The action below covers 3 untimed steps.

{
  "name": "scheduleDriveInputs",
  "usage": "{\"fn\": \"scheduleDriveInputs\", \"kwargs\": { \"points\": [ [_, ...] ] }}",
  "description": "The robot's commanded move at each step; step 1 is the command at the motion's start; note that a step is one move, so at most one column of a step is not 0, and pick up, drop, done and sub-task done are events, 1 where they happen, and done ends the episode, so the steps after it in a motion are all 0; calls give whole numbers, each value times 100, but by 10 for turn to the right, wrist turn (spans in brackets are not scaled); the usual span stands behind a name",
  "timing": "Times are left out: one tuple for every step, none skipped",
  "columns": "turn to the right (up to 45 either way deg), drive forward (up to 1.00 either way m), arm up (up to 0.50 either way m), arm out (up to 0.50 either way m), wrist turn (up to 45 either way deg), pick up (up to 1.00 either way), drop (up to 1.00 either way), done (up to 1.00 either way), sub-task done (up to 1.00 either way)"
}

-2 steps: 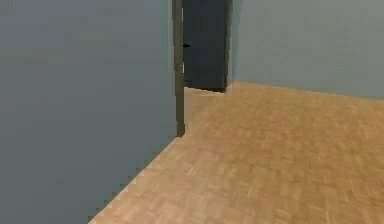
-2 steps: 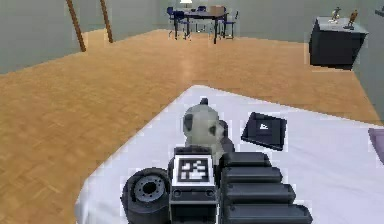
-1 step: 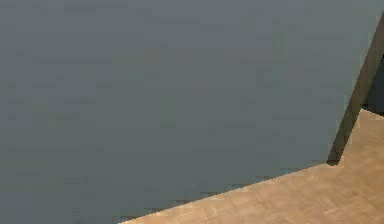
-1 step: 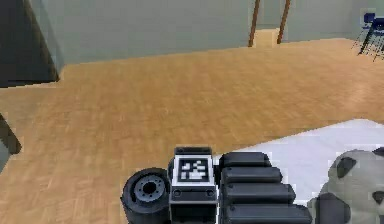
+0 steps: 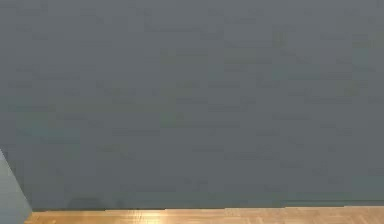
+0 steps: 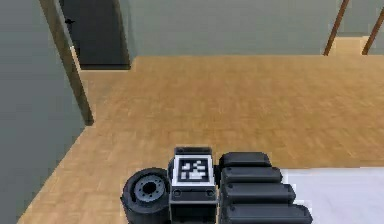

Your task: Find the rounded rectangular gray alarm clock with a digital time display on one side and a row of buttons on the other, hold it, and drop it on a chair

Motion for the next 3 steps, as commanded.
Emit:
{"fn": "scheduleDriveInputs", "kwargs": {
  "points": [
    [0,40,0,0,0,0,0,0,0],
    [450,0,0,0,0,0,0,0,0],
    [300,0,0,0,0,0,0,0,0]
  ]
}}
